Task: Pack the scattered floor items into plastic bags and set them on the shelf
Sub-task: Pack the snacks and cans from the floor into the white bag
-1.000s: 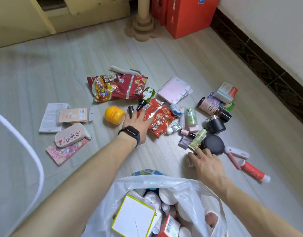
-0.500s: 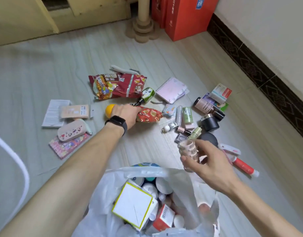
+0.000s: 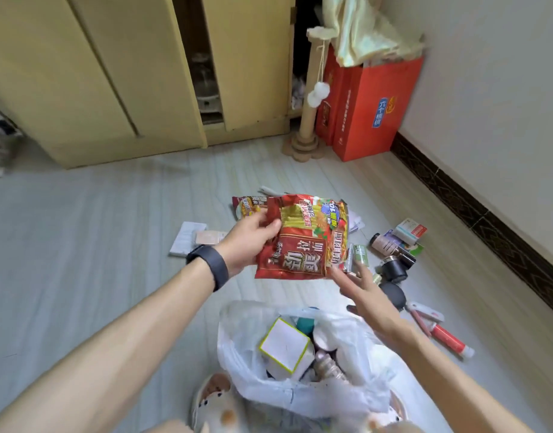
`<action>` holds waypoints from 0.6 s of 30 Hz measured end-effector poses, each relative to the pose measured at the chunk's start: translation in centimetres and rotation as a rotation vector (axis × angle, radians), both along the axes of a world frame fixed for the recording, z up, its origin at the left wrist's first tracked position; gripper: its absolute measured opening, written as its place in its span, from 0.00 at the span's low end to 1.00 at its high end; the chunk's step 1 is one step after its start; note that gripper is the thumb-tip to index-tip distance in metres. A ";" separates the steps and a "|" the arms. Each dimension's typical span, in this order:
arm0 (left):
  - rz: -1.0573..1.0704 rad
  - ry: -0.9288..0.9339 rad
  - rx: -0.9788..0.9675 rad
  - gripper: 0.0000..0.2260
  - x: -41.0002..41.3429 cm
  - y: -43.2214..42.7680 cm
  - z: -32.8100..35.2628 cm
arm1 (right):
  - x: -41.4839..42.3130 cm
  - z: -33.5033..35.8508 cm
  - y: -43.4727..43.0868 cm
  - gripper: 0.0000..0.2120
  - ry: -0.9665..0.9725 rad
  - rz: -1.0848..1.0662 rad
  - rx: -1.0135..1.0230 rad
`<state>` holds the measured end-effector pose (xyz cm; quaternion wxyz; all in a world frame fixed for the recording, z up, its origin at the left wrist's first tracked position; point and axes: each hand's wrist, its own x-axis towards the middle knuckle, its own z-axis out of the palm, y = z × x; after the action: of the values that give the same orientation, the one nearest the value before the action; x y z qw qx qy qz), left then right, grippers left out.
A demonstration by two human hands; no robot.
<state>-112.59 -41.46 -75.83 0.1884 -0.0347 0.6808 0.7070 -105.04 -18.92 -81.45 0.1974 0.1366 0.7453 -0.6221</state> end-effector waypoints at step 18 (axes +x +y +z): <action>-0.195 -0.203 -1.001 0.30 8.2 -8.2 -11.5 | 4.6 -2.8 -1.1 0.17 0.145 0.138 0.387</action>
<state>-104.43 -49.62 -87.31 0.2790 -0.1253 0.9138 0.2672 -100.49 -20.02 -84.28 0.1555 0.0755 0.8706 -0.4606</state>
